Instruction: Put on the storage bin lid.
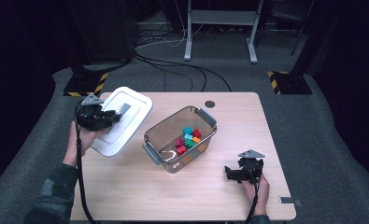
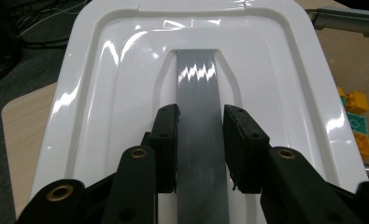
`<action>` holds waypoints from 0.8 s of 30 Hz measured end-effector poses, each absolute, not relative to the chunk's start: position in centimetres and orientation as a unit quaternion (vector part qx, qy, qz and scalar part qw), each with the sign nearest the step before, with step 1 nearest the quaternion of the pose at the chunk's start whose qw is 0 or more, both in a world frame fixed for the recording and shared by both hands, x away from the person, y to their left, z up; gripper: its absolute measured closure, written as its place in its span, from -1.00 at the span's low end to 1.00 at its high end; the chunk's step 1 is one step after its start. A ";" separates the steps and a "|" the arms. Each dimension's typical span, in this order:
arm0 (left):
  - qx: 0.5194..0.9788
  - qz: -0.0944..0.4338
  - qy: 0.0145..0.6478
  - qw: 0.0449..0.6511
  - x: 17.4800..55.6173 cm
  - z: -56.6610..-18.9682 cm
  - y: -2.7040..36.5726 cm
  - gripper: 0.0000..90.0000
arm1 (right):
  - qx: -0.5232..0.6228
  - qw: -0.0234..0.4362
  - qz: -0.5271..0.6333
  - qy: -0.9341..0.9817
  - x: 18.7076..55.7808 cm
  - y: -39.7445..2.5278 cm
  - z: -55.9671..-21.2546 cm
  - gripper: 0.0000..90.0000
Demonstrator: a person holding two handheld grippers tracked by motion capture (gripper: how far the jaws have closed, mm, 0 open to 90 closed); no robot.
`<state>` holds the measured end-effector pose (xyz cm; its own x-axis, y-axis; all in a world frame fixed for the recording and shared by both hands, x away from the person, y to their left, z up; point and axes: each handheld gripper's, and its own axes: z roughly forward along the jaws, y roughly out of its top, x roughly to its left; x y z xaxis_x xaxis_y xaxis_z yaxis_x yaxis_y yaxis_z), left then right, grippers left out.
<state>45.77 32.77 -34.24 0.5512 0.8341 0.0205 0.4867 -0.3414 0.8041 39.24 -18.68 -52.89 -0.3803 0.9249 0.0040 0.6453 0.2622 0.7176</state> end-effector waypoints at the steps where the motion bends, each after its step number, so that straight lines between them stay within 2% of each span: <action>1: 0.789 0.221 0.417 0.393 45.8 -34.1 32.6 0.48 | 0.513 0.215 0.325 0.765 39.2 -18.7 -52.9 -1.00; 24: 0.818 0.201 0.363 0.397 45.7 -32.4 26.7 0.48 | 0.513 0.215 0.325 0.765 39.2 -18.7 -52.9 -1.00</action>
<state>45.67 26.67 -32.39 0.6557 0.7540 0.0399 0.4349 -0.4203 0.7964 39.24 -18.69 -52.89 -0.3818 0.9242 0.0039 0.6450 0.2635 0.7173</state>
